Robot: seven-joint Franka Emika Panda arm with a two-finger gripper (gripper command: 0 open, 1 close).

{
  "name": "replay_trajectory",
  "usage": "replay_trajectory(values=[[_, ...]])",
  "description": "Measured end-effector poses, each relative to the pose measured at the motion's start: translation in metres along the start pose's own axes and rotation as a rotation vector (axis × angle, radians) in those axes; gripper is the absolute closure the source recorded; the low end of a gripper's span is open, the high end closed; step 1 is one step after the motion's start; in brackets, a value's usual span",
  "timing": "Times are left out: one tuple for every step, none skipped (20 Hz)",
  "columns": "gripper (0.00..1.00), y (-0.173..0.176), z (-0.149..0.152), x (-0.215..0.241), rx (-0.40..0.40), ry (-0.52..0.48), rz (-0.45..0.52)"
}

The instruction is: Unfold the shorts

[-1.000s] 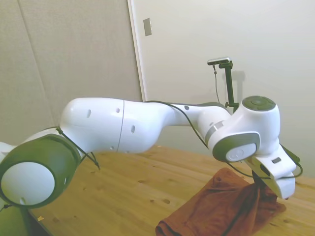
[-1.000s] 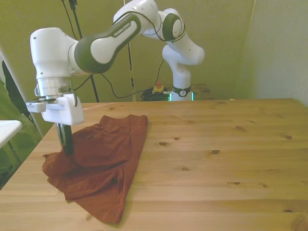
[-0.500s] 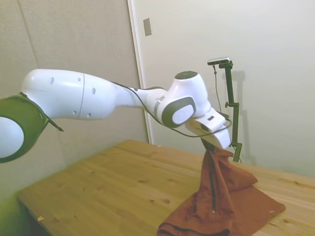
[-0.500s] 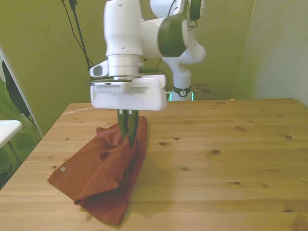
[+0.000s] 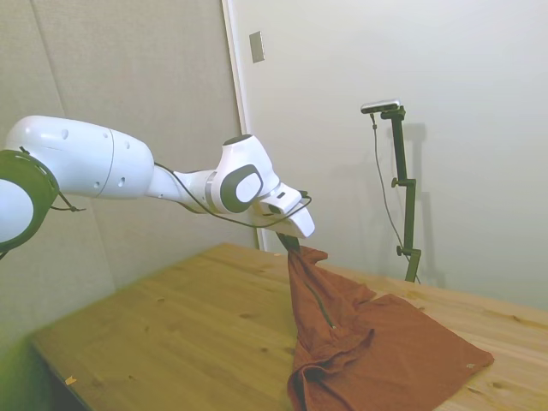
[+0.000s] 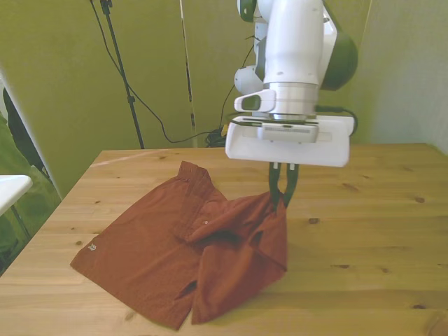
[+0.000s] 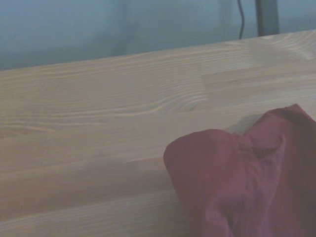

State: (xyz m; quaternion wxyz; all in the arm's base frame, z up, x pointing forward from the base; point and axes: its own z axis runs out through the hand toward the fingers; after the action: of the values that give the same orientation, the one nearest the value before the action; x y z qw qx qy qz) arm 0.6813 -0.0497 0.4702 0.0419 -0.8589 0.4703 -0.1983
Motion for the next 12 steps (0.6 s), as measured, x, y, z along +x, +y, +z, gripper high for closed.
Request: replay_trajectory(values=[[1.00, -0.005, 0.004, -0.009, -0.007, 0.001, -0.015], [1.00, -0.009, 0.007, -0.017, -0.013, 0.005, -0.030], [1.00, -0.013, 0.010, -0.024, -0.017, 0.010, -0.042], [0.00, -0.016, 0.013, -0.030, -0.022, 0.014, -0.052], [0.00, -0.018, 0.015, -0.034, -0.026, 0.015, -0.059], [0.00, -0.020, 0.017, -0.037, -0.028, 0.015, -0.065], [0.00, -0.020, 0.018, -0.038, -0.029, 0.014, -0.067], [0.00, -0.021, 0.019, -0.038, -0.030, 0.013, -0.067], [0.00, -0.021, 0.020, -0.038, -0.031, 0.013, -0.068], [0.00, -0.022, 0.021, -0.038, -0.033, 0.012, -0.068], [0.00, -0.022, 0.022, -0.038, -0.036, 0.010, -0.069], [0.00, -0.022, 0.022, -0.039, -0.039, 0.007, -0.070]])
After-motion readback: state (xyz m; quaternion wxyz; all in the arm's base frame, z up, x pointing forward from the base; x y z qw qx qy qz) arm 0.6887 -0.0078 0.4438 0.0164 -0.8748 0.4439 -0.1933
